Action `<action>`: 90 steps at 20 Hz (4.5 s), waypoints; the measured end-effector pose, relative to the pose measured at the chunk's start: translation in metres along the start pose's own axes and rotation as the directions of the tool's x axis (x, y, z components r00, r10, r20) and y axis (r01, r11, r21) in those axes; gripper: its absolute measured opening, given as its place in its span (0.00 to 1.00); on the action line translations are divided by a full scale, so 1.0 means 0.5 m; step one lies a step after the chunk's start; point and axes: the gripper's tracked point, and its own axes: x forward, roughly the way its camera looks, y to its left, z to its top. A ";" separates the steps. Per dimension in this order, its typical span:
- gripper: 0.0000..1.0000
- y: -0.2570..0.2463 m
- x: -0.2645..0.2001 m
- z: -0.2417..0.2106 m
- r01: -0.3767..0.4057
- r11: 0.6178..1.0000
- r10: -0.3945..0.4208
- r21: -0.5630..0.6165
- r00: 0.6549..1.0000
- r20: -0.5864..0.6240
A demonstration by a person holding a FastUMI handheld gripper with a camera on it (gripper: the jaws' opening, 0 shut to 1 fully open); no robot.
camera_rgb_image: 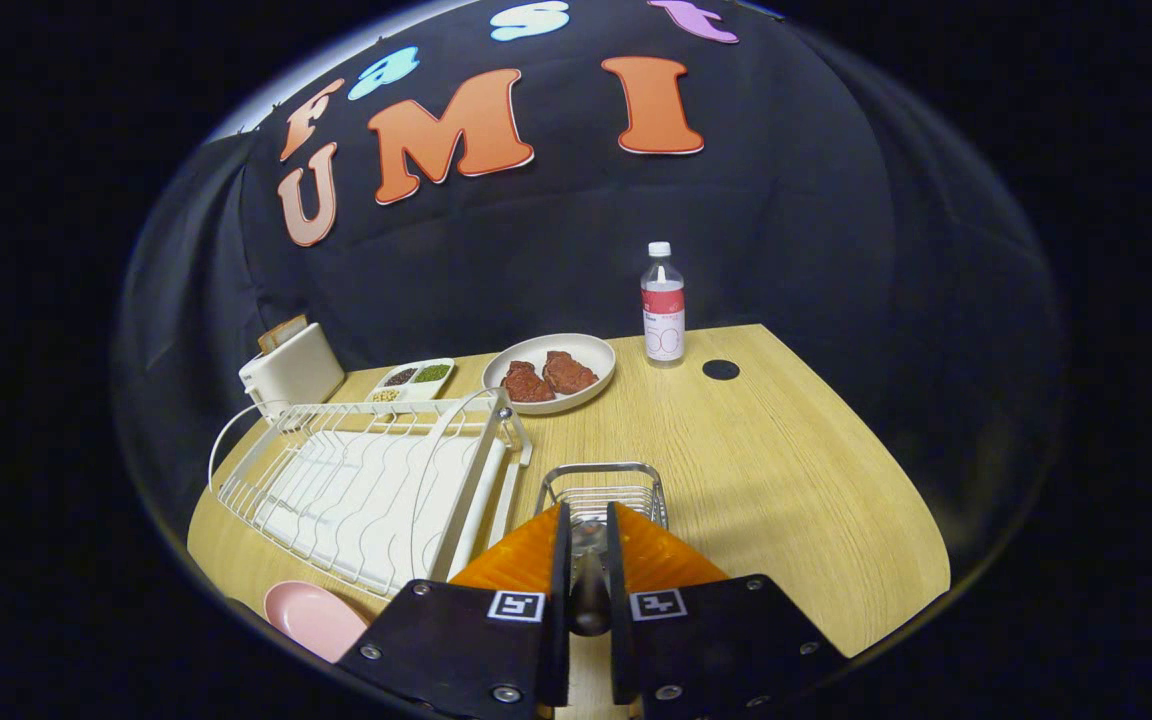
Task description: Take the plate from the dish rack, then take the spoon from the basket and place it into the plate.
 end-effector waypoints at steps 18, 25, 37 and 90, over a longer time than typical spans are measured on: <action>0.14 0.075 -0.130 0.211 -0.017 0.997 0.027 -0.071 0.988 0.149; 0.14 0.259 -0.231 0.174 -0.169 0.978 0.183 -0.123 0.977 0.110; 0.14 0.498 -0.265 -0.053 -0.416 0.883 0.403 -0.219 0.909 -0.102; 0.94 0.160 -0.417 0.392 0.018 0.988 0.049 -0.150 0.902 0.430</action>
